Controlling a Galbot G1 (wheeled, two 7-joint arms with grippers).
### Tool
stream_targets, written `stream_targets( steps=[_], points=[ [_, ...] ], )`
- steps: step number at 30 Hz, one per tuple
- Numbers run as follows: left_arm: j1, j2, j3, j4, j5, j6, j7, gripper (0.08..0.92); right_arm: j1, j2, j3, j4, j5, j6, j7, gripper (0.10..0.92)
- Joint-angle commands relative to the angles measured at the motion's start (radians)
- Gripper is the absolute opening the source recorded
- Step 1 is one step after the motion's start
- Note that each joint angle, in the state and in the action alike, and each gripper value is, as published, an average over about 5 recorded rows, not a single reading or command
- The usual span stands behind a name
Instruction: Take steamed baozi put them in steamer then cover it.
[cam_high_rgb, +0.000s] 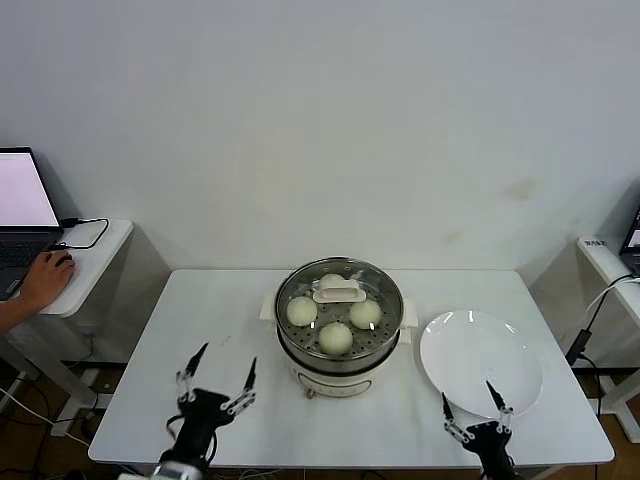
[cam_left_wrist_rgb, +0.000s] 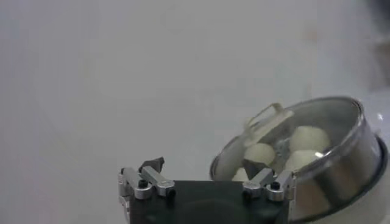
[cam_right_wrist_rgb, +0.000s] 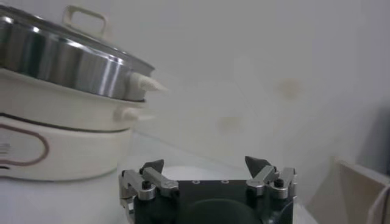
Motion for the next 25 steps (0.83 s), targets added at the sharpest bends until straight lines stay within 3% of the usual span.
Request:
stream_targets(
  steps=[1, 12, 25],
  points=[
    [0.092, -0.102, -0.153, 0.214, -0.276, -0.223, 0.003, 0.823, -0.049, 0.016, -0.056, 0.118, 0.012, -0.148, -0.005, 0.823],
    [0.101, -0.114, -0.146, 0.181, -0.232, -0.199, 0.035, 0.823, -0.044, 0.023, -0.058, 0.128, -0.007, -0.236, -0.001, 0.823],
    [0.098, -0.101, -0.116, 0.183, -0.214, -0.158, 0.081, 0.823, -0.05, 0.019, -0.049, 0.123, -0.013, -0.217, 0.017, 0.823]
  ],
)
